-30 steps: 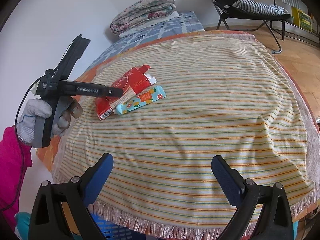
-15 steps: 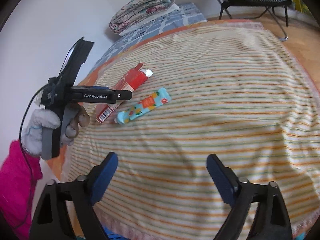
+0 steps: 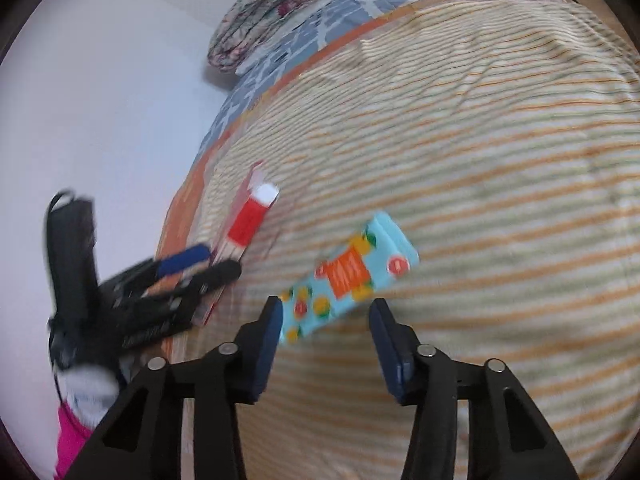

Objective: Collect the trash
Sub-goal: 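Grasp the red box with the left tool while the right tool grasps the blue-orange tube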

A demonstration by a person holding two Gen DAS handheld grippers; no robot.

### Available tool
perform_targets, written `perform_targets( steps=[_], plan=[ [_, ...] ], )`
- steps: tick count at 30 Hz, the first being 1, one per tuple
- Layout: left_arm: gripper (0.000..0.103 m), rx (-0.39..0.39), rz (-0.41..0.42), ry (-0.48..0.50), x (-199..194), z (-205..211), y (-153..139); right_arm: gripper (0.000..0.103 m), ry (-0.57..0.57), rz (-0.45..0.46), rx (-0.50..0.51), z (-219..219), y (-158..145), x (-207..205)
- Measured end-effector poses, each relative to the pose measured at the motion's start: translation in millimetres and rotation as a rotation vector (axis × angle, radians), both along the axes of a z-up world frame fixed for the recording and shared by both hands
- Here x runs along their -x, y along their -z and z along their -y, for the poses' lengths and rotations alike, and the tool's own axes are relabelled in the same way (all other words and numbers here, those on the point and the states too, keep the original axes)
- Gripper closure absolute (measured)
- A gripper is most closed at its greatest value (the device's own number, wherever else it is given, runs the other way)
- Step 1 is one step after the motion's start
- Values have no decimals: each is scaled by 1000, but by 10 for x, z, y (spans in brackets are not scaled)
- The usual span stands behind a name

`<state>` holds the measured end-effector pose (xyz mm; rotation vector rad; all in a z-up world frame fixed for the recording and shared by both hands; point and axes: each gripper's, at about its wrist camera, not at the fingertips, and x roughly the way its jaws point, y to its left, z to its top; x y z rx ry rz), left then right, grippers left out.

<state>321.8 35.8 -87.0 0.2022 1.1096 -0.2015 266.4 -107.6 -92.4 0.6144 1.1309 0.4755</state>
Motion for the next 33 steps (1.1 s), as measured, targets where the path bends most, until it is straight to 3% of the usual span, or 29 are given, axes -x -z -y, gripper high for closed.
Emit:
perform_targets(
  steps=[4, 10, 13, 18, 29, 33],
  plan=[
    [38, 33, -2, -5, -21, -70, -31, 67, 51, 6, 27, -84, -10, -158],
    [57, 10, 33, -23, -68, -181, -180, 87, 72, 5, 87, -236, -33, -347],
    [58, -10, 49, -29, -73, -263, -248, 93, 62, 11, 89, -293, -59, -395],
    [74, -70, 70, -65, -83, -447, -310, 96, 18, 69, 138, -474, -186, -425],
    [82, -66, 86, -106, -87, -608, -235, 87, -94, 96, 278, -797, -174, -356],
    [84, -67, 102, -113, -50, -621, -254, 95, -126, 138, 303, -851, -238, -300]
  ],
)
